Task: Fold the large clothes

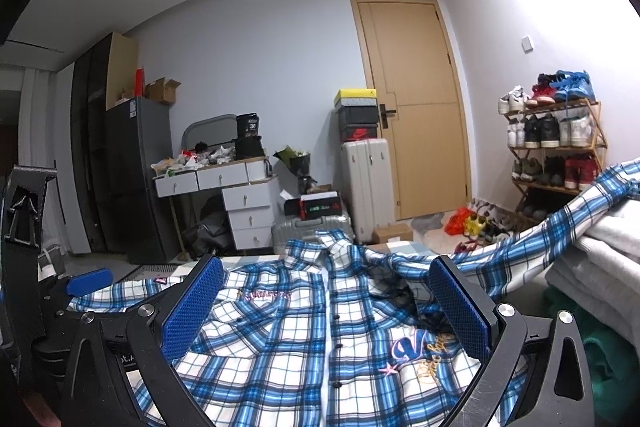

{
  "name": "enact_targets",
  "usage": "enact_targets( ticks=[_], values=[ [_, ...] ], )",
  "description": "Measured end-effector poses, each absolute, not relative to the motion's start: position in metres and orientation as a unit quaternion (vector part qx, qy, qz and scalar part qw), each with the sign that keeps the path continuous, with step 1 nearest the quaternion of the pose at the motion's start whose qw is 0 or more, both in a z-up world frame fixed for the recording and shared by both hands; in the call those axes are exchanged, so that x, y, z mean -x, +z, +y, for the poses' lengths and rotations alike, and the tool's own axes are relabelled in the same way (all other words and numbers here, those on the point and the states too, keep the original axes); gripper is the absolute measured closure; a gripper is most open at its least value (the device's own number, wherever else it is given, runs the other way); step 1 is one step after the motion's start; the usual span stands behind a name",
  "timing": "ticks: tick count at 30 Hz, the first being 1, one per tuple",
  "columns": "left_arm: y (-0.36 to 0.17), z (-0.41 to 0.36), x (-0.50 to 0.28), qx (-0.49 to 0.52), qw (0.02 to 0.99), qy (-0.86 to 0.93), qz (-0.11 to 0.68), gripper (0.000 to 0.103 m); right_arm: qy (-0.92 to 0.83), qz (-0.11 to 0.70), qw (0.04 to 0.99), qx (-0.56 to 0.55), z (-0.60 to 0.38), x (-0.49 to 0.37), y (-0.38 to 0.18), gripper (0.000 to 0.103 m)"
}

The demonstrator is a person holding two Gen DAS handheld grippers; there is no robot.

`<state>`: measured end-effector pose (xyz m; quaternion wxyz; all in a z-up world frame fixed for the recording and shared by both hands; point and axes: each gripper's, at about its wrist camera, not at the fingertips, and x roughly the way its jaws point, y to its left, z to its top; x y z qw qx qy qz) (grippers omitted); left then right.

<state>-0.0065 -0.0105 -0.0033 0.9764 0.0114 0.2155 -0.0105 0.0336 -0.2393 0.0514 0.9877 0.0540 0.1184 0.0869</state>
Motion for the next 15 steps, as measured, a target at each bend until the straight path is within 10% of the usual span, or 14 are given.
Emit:
enact_targets(
  ticks=[15],
  values=[
    [-0.0026, -0.009, 0.0059, -0.008, 0.977, -0.005, 0.214, 0.001, 0.087, 0.124, 0.987, -0.056, -0.2405, -0.0341, 0.0505, 0.0]
  ],
)
